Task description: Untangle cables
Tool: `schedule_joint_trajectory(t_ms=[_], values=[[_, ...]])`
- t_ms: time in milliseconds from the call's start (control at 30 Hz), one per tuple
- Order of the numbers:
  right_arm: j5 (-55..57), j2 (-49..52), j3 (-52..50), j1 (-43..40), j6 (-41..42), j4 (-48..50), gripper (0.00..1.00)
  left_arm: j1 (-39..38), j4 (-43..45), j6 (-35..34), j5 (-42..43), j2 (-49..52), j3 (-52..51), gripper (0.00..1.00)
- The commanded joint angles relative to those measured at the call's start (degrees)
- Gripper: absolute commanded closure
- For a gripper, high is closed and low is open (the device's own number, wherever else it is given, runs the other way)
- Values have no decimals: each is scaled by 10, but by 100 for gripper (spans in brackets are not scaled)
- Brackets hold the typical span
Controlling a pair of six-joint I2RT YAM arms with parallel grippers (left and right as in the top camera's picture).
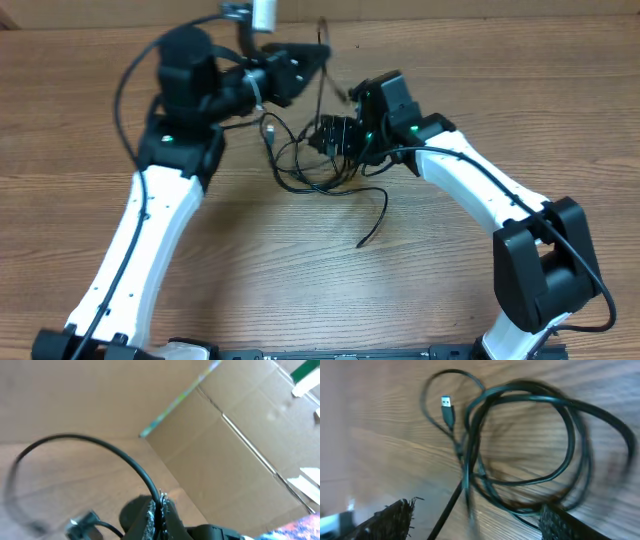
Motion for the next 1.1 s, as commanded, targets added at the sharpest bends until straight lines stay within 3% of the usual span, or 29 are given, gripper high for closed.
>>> schedule_joint_trajectory(t_ms=[0,200,333,467,567,667,800,933,1067], values=[[125,0,10,-9,38,-49,21,51,7,-11,29,-43,7,96],[252,0,10,-47,61,-146,21,152,7,-16,54,-73,7,96],[271,0,10,-75,57,-165,19,228,11,-54,71,-80,14,96],[102,-1,12,-79,-113,-130,15,250,11,-65,94,-80,25,96],[-71,-1,16,-76,-189,-109,15,250,12,-65,88,-80,28,96],[-141,0,16,-63,-209,-74,14,250,11,-71,83,-80,28,96],[-53,1,9,-9,-215,-4,11,250,11,-99,53,-80,28,96],[98,5,9,57,-217,61,0,250,11,-117,47,-80,28,96],[236,45,9,106,-236,132,3,250,11,-145,47,-80,28,96]])
